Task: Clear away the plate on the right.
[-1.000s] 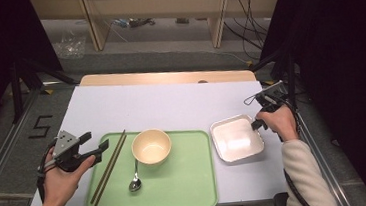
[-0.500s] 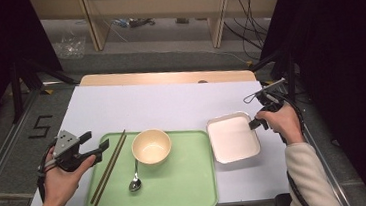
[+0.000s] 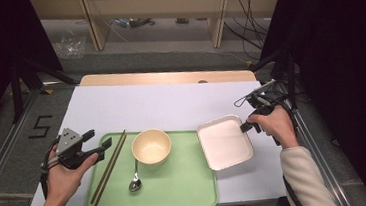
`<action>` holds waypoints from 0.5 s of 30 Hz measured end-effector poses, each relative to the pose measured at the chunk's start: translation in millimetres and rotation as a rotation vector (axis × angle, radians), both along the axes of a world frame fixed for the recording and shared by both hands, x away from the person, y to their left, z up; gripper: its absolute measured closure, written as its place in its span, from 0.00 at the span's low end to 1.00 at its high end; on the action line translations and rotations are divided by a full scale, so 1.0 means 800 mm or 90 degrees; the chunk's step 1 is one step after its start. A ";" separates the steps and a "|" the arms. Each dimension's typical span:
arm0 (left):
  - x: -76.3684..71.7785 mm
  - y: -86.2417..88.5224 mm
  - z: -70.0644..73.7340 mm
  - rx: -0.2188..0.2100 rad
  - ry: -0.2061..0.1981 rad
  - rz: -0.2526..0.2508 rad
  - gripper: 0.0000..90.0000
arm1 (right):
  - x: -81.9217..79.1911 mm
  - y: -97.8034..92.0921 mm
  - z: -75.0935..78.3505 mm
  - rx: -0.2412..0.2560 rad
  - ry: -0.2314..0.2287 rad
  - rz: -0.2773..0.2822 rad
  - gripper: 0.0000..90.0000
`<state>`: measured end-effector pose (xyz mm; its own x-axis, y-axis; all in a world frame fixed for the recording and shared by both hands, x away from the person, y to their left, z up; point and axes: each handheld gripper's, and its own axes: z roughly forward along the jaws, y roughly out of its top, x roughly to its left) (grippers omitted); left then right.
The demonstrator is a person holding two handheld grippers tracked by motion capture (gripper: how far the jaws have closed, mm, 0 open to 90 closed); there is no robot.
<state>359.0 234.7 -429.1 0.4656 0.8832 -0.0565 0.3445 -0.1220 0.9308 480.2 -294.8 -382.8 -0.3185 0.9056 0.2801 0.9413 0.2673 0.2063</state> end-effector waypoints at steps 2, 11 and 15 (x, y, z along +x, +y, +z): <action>0.000 0.000 0.000 -0.001 0.000 0.000 0.35 | -0.002 0.004 0.002 0.008 0.006 -0.012 0.99; 0.000 0.000 0.000 0.000 -0.001 0.001 0.35 | -0.003 0.009 0.004 0.004 0.002 0.012 0.99; 0.000 0.000 0.000 0.000 -0.001 0.001 0.35 | -0.004 0.011 0.004 0.002 -0.004 0.022 0.99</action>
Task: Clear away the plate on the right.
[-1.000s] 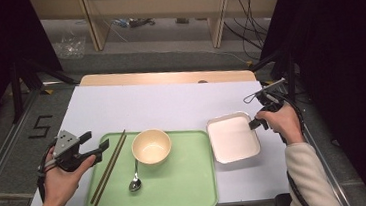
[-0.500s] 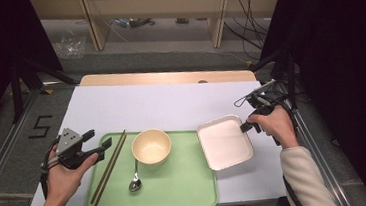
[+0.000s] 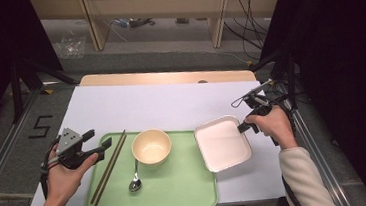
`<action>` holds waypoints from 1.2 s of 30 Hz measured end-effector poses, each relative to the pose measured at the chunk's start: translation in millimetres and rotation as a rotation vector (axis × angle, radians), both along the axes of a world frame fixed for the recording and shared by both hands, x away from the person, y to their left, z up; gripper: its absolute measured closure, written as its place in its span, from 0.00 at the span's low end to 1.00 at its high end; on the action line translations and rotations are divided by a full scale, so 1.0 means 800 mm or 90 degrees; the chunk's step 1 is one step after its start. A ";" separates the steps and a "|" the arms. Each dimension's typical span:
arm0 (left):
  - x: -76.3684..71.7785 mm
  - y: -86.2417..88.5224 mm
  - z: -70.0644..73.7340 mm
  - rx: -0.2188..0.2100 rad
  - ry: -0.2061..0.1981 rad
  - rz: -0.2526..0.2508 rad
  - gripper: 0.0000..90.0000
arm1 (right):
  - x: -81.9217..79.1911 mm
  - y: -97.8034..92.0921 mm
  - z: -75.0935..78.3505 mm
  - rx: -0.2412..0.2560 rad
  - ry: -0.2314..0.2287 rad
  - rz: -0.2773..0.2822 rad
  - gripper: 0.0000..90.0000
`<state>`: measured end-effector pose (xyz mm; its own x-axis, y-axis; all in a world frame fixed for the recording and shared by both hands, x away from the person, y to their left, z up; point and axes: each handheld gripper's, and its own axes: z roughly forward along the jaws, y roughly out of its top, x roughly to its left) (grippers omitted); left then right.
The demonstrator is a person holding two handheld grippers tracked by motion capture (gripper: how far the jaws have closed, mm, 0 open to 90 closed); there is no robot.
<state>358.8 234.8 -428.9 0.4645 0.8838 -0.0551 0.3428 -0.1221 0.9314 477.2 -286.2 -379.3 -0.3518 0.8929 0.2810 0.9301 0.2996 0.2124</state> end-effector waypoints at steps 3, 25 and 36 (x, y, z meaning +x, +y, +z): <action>0.000 0.000 0.000 0.000 0.000 0.000 0.35 | 0.000 0.002 0.000 0.008 0.000 0.012 0.99; 0.000 -0.001 0.000 0.001 0.001 -0.003 0.35 | -0.005 0.029 -0.008 -0.006 0.003 0.044 0.99; 0.000 -0.001 0.000 0.007 -0.001 -0.005 0.35 | -0.012 0.063 -0.022 -0.016 0.015 0.105 0.99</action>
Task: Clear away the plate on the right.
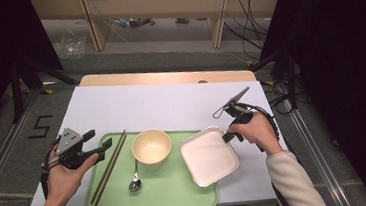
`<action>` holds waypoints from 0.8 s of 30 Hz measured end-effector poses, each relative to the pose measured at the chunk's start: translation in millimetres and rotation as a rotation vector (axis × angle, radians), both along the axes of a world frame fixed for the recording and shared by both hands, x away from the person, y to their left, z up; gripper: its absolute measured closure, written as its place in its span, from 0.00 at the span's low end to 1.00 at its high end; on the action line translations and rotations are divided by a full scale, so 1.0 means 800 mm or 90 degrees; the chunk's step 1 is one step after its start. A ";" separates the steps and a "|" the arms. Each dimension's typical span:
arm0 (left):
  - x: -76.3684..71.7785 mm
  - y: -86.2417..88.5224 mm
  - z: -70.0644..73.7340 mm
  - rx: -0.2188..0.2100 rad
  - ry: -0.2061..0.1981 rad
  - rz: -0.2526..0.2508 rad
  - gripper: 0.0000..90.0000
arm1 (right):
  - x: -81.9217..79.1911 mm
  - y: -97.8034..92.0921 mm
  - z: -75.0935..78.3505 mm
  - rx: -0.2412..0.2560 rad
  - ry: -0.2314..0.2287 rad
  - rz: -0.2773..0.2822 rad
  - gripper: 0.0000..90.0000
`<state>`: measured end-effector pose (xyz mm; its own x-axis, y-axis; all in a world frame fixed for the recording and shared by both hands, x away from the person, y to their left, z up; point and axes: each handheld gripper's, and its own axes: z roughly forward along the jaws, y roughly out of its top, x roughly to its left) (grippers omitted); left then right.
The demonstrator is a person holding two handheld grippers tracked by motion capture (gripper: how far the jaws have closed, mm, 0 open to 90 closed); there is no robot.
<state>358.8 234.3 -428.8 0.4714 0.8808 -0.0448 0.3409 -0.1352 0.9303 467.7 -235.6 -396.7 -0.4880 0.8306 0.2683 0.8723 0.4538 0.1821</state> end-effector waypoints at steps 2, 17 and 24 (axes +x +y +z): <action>0.000 0.000 0.000 0.001 0.001 0.000 0.35 | -0.003 0.009 -0.002 0.003 0.008 -0.001 0.99; 0.000 -0.001 -0.001 -0.002 0.002 -0.001 0.35 | -0.017 0.058 -0.021 -0.015 0.019 0.085 0.99; 0.000 -0.002 -0.001 -0.002 0.004 -0.003 0.35 | -0.021 0.073 -0.024 -0.014 0.030 0.109 0.99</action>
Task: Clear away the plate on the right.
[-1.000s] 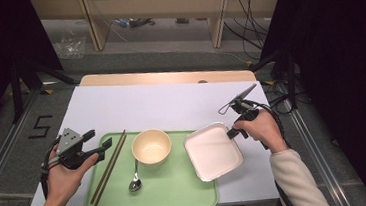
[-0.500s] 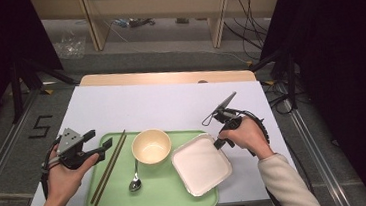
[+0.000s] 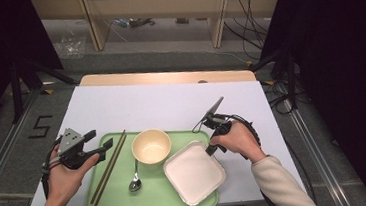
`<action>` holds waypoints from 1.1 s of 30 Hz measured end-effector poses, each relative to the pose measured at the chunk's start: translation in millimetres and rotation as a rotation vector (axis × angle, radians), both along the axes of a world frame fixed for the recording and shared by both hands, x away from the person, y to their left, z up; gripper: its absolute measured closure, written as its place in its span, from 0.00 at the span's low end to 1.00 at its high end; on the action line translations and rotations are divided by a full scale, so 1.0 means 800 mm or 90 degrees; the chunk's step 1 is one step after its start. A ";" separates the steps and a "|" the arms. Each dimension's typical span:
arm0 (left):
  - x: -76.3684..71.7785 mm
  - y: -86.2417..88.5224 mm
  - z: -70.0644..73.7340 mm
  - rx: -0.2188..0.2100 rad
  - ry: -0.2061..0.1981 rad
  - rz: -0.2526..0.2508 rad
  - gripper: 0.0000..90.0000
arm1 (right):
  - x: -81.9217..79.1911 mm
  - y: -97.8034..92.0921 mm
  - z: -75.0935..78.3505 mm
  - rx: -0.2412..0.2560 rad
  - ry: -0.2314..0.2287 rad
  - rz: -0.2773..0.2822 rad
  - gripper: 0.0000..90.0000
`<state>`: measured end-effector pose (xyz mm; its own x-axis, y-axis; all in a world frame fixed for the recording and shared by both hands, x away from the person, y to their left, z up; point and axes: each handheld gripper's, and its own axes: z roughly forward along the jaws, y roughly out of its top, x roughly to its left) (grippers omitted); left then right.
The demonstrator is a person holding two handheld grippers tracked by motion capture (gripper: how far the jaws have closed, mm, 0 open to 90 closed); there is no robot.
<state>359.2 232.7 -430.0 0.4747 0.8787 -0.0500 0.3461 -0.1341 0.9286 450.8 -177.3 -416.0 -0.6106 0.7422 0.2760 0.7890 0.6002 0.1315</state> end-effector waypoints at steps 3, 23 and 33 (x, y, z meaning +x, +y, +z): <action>0.000 0.000 -0.001 -0.005 0.004 0.002 0.35 | -0.001 0.006 0.000 -0.006 0.003 0.013 0.99; 0.000 0.000 -0.001 0.004 0.002 0.000 0.35 | 0.010 0.044 -0.015 -0.023 0.018 0.070 0.99; 0.001 -0.001 -0.002 -0.001 0.005 0.001 0.35 | 0.012 0.062 -0.023 -0.027 0.009 0.096 0.99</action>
